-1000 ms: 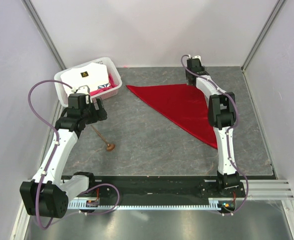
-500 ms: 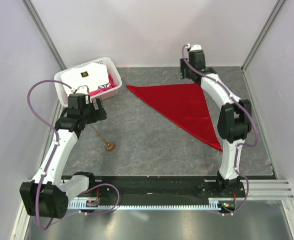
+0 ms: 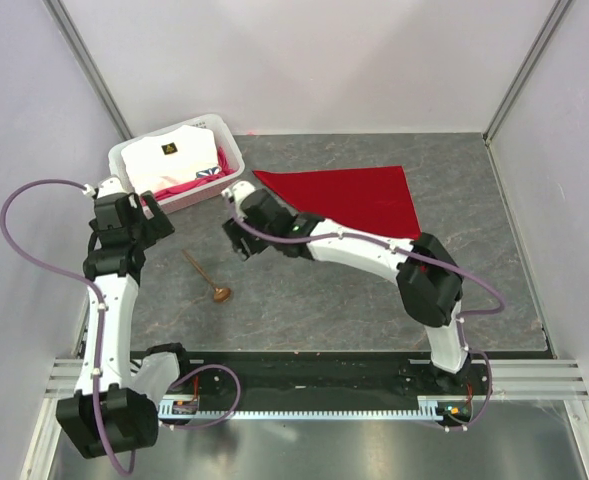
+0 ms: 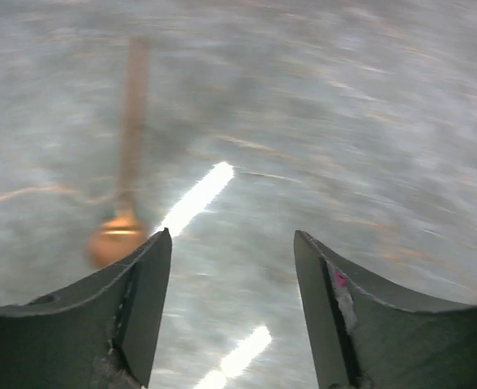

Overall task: Fold the napkin, place the utensils inside, and roll it up
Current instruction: Grab a utensil with the right arm

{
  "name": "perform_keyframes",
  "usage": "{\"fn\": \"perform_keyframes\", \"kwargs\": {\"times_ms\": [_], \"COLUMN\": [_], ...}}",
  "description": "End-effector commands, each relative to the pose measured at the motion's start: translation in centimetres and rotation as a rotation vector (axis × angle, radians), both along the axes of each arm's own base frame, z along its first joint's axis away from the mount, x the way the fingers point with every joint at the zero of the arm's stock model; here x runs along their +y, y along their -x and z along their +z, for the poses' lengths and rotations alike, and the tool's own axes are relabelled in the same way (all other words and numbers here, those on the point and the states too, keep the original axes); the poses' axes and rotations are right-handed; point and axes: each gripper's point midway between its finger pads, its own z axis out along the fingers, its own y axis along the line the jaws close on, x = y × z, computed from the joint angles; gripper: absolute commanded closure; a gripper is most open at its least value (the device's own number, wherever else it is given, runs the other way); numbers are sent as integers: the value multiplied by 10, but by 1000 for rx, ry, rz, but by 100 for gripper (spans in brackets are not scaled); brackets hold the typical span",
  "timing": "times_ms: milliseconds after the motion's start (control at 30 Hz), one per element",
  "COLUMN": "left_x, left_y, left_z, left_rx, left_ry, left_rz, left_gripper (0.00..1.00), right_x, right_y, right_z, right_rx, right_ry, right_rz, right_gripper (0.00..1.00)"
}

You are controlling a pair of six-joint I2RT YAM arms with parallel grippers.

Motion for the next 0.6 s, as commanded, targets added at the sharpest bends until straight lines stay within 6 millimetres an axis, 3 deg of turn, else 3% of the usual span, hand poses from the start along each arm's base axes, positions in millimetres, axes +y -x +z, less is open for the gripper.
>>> {"fn": "perform_keyframes", "kwargs": {"times_ms": [0,67,200,233,567], "left_x": [19,14,3,0,-23], "left_y": [3,2,0,-1,-5], "left_z": [29,31,35,36,37], "left_rx": [-97,-110,-131,-136,-148], "left_ry": [-79,-64,-30,-28,-2], "left_rz": [86,63,22,10,-73], "left_gripper": [0,0,0,0,0], "right_x": [56,78,101,103,129], "right_y": [29,48,65,64,72], "right_z": [8,-7,-33,-44,-69], "right_rx": [-12,2,-14,-18,-70], "right_ry": [-88,-76,-24,-2,45], "right_rz": [77,126,135,123,118], "right_gripper": [33,34,38,39,44]}}
